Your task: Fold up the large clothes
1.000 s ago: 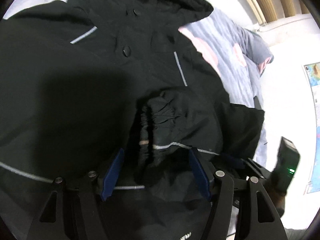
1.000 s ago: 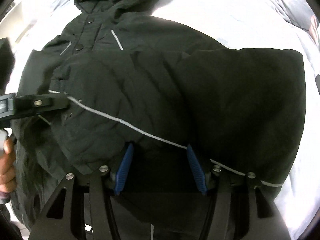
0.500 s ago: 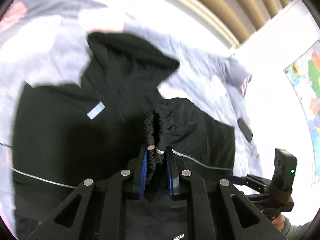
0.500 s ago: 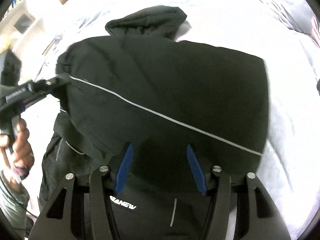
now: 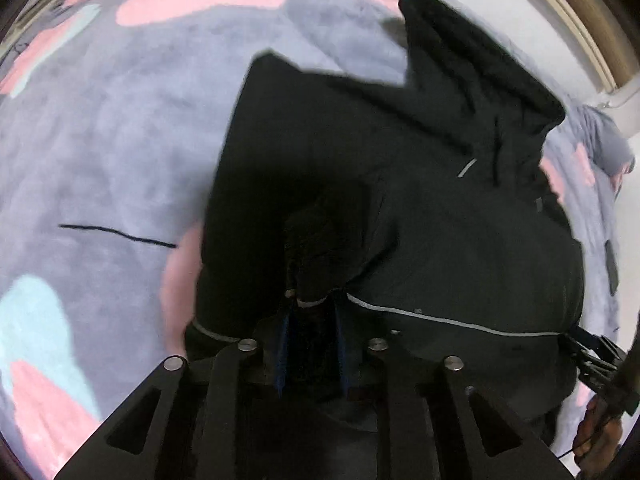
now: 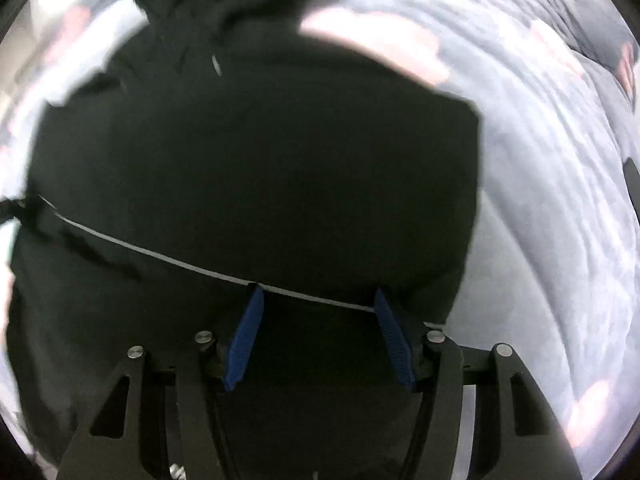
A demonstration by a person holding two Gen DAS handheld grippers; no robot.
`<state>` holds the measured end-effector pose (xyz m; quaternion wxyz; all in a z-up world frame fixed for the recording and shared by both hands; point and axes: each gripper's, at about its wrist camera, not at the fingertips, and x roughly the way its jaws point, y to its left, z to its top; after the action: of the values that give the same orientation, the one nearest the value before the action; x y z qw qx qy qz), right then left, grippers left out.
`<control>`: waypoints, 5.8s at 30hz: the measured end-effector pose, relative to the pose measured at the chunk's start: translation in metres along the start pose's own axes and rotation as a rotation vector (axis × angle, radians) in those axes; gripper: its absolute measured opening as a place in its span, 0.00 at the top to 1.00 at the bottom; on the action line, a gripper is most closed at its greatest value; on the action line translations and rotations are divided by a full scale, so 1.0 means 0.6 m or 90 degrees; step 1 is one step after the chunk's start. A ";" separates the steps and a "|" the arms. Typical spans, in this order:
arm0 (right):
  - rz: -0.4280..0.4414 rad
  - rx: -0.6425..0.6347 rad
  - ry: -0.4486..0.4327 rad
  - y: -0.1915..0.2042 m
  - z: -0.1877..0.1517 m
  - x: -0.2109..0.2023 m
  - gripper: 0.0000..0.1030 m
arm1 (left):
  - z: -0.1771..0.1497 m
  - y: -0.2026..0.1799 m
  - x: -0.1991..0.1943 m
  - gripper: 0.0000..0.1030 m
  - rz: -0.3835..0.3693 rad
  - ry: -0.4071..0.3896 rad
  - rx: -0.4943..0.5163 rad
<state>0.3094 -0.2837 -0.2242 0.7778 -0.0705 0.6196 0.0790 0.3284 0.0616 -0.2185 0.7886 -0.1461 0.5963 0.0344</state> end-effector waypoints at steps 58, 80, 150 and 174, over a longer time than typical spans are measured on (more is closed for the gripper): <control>0.075 0.119 0.010 -0.028 -0.073 -0.203 0.33 | -0.019 -0.224 -0.141 0.30 -0.081 -0.026 0.208; 0.058 0.221 -0.163 -0.025 0.364 -0.087 0.33 | 0.361 -0.153 -0.034 0.30 -0.105 -0.092 0.164; 0.102 0.037 -0.104 -0.041 0.443 0.128 0.34 | 0.466 -0.166 0.106 0.49 -0.213 -0.076 0.196; 0.269 0.076 -0.051 -0.122 0.483 0.175 0.28 | 0.563 -0.108 0.138 0.32 -0.276 -0.019 0.132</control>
<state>0.6239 -0.2916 -0.2613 0.7709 0.1104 0.5926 0.2059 0.6814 0.0814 -0.2017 0.7970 -0.1885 0.5395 -0.1952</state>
